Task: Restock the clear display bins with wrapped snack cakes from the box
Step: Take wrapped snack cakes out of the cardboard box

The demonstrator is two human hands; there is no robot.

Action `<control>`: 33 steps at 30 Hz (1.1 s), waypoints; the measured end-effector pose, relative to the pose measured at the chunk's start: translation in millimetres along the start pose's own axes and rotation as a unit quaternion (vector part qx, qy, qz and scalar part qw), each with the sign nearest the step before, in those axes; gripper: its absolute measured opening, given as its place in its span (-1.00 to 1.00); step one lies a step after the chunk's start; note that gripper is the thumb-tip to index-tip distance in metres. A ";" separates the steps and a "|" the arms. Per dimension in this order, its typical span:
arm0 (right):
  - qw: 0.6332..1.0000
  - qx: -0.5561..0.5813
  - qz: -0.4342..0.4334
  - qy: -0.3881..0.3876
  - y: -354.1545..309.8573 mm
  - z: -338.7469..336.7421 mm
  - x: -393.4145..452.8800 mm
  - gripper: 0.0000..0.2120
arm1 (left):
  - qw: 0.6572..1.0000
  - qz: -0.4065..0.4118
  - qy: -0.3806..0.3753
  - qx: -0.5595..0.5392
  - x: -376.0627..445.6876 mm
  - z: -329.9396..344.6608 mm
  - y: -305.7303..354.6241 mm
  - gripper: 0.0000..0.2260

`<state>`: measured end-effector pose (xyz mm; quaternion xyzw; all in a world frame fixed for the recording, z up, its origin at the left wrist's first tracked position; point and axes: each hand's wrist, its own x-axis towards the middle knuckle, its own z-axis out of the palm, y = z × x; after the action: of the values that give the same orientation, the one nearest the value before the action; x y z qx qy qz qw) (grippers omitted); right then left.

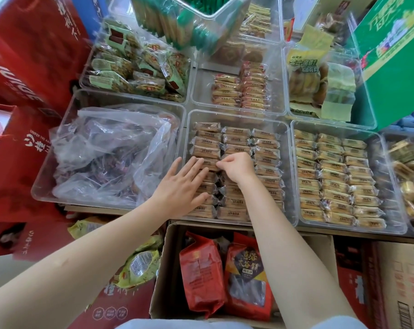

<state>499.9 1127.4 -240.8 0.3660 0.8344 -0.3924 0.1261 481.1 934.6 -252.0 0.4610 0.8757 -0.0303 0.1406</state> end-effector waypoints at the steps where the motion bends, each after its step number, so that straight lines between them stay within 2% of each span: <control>1: 0.999 0.049 0.001 0.001 1.5 -4.6 -1.6 -0.86 | 1.000 0.007 0.010 0.004 -1.3 -0.5 -0.9 -0.23; 4: 0.996 0.091 0.000 -0.003 -1.6 -3.8 -5.0 -0.88 | 0.999 0.021 0.035 0.009 -4.2 -0.3 -4.1 -0.28; 8: 1.000 0.019 -0.003 0.013 -6.6 7.4 -3.7 -0.86 | 1.000 0.010 0.003 0.027 0.0 -2.0 -6.7 -0.25; 12: 0.998 -0.044 -0.011 0.031 -4.7 12.9 -3.6 -0.82 | 0.998 0.008 -0.032 0.049 5.5 -4.7 -2.9 -0.31; 20: 0.994 -0.103 -0.021 0.028 -5.5 12.2 -2.8 -0.74 | 0.995 0.021 -0.018 0.092 14.9 -6.2 3.1 -0.28; 25: 0.987 -0.061 -0.065 0.132 -5.8 1.2 -1.3 -0.74 | 0.997 0.018 -0.023 0.070 12.8 -5.9 -2.8 -0.29; 30: 0.976 -0.202 -0.059 0.058 -18.9 11.9 4.1 -0.65 | 0.999 0.001 -0.005 0.054 17.1 -7.1 -5.7 -0.31; 33: 0.992 -0.116 -0.036 0.043 -15.3 14.4 12.1 -0.62 | 0.999 -0.014 -0.002 0.044 19.1 -6.9 -7.5 -0.32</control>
<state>479.4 1116.4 -247.7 0.3351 0.8917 -0.2808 0.1174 463.3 946.8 -251.2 0.4539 0.8798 -0.0716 0.1216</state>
